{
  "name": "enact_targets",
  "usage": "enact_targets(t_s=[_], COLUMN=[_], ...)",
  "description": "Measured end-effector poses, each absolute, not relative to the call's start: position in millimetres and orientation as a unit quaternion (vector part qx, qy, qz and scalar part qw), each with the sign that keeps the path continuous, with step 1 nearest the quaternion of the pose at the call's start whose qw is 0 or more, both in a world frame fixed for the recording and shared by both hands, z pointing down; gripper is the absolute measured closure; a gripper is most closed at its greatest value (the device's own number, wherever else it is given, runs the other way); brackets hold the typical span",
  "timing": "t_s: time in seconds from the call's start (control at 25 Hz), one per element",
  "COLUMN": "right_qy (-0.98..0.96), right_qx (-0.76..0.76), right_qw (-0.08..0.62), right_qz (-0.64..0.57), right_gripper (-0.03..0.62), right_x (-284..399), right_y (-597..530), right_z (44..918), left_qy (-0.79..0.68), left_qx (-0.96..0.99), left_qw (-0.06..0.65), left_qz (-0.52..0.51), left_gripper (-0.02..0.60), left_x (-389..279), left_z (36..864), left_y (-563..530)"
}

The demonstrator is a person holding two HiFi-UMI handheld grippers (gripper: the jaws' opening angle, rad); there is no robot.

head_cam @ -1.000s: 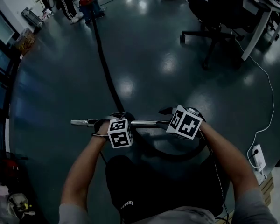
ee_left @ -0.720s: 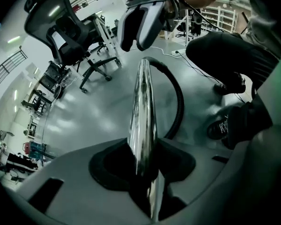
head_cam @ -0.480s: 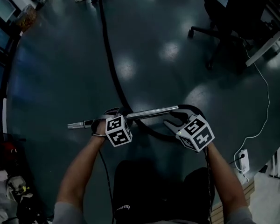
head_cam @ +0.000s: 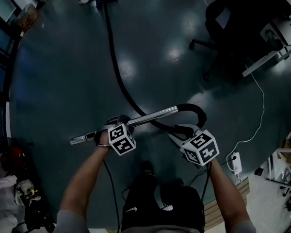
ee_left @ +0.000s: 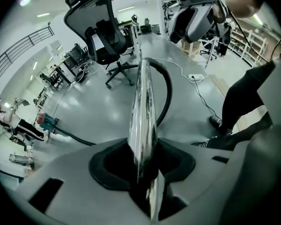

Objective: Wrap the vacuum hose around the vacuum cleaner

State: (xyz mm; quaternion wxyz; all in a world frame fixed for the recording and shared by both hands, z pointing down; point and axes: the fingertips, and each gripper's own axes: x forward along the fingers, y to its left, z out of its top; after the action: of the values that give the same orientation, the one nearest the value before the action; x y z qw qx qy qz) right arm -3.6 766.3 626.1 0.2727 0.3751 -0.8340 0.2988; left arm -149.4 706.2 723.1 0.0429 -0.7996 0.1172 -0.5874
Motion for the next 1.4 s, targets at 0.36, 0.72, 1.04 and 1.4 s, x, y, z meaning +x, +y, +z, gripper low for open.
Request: enact_targets(t_s=[0.36,0.72,1.04,1.4], right_qy=[-0.809,-0.805,-0.829,-0.857], right_qx=[0.41,0.432,0.412,0.384], right_qw=[0.246,0.238,0.226,0.183], right_qz=[0.341,0.328,0.304,0.292], right_gripper=[0.441,0.441,0.441,0.441], right_x=[-36.1,-49.3,-76.8,-101.3], right_y=[782.6,804.9,796.2,715.9], right_z=[488.2,403.6,383.2,361.9], left_qy=[0.15,0.184,0.236,0.284], left_qx=[-0.799,-0.815,-0.823,-0.819], left_qw=[0.012,0.003,-0.029,-0.066], left_qz=[-0.583,-0.55,-0.516,-0.495], left_gripper=[0.42,0.42,0.42,0.42], left_x=[-202.8,-224.0,-232.1,-220.8], left_z=[601.1,521.3,472.5,443.5], left_y=[720.8,740.5,729.4,707.2])
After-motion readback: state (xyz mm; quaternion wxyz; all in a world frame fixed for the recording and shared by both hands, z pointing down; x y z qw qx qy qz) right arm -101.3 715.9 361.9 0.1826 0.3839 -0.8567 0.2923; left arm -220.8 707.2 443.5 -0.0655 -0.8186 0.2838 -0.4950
